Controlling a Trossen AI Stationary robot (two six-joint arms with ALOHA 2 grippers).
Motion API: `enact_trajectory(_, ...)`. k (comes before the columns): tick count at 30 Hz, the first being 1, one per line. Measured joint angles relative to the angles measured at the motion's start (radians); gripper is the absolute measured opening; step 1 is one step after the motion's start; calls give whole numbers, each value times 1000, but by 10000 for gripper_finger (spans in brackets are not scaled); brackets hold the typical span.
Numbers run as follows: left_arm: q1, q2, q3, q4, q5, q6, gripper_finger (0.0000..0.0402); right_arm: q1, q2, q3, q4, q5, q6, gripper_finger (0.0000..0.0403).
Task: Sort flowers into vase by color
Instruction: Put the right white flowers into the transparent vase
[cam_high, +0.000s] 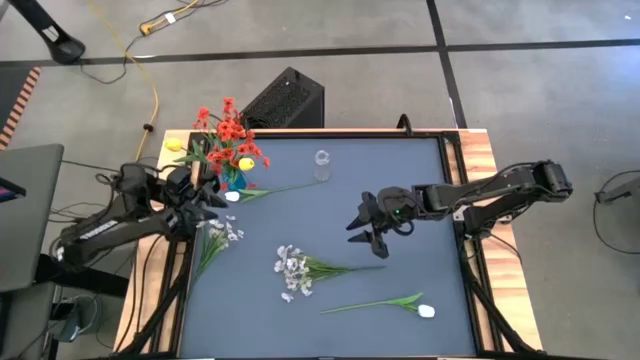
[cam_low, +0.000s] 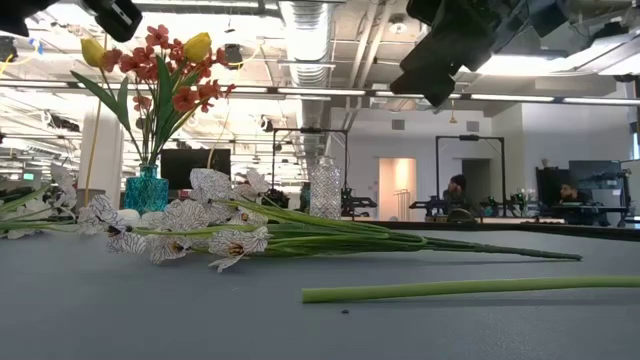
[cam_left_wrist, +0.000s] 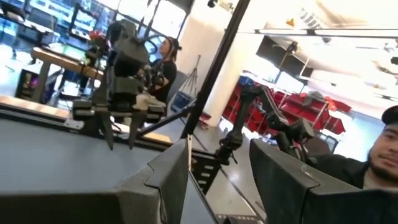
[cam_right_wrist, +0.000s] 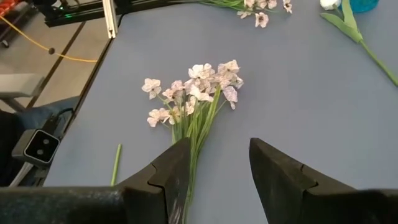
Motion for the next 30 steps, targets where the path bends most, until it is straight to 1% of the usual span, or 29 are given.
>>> enact_trajectory(4, -109, 74, 0, -1, -71, 40, 159, 0, 43, 0, 1, -16, 23, 191)
enact_trajectory(8, -248, 164, 0, 22, -130, 92, 159, 20, 162, 40, -27, -60, 25, 191)
enact_trajectory(11, -364, 209, 0, 46, -188, 121, 159, 45, 255, 122, -97, -75, 18, 191)
enact_trajectory(17, -606, 252, 0, 50, -365, 178, 159, 89, 405, 311, -321, -76, -1, 191)
enact_trajectory(21, -783, 276, 1, 50, -525, 259, 159, 117, 481, 414, -435, -60, -1, 191)
enact_trajectory(23, -871, 301, 1, 39, -611, 328, 159, 133, 515, 451, -474, -23, -1, 191)
enact_trajectory(26, -996, 356, 1, 38, -750, 440, 159, 156, 560, 488, -518, 43, 6, 191)
enact_trajectory(30, -1142, 467, 1, 69, -948, 520, 159, 175, 605, 500, -558, 52, 58, 191)
